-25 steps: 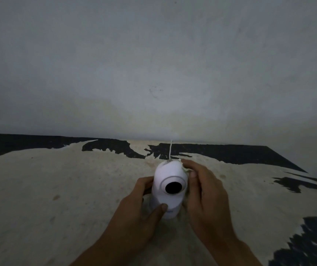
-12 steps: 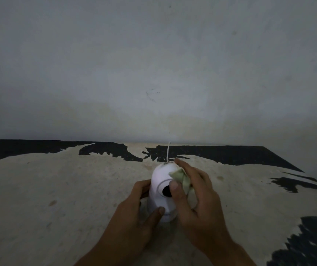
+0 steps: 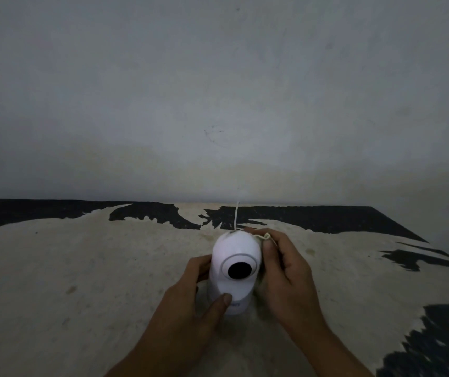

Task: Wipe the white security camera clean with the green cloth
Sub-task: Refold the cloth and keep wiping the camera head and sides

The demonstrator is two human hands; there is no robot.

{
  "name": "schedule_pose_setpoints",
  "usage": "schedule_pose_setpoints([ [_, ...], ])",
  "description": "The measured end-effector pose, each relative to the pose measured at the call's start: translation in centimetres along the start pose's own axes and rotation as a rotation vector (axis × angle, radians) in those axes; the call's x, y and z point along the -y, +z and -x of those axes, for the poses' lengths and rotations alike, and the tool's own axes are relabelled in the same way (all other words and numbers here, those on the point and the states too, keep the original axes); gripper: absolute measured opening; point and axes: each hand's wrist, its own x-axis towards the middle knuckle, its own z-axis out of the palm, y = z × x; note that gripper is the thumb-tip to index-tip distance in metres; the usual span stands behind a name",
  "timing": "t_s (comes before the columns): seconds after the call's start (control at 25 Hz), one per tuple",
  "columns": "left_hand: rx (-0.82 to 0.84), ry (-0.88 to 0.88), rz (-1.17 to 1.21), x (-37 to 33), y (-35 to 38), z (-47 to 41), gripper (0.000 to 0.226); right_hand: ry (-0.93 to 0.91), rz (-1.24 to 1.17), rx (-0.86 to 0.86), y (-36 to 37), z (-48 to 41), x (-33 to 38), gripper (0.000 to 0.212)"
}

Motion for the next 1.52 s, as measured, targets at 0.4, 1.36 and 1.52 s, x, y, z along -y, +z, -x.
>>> schedule_pose_setpoints([
  [0.4, -0.019, -0.014, -0.014, 0.1, 0.1, 0.0, 0.055, -0.092, 0.123, 0.03, -0.3, 0.8, 0.4, 0.034],
  [1.36, 0.007, 0.0, -0.049, -0.3, -0.1, 0.5, 0.055, 0.082, -0.008, 0.173, -4.7, -0.3, 0.4, 0.044],
  [1.52, 0.0, 0.007, -0.069, -0.3, -0.1, 0.5, 0.054, 0.146, 0.085, 0.259, -4.3, 0.2, 0.5, 0.05],
])
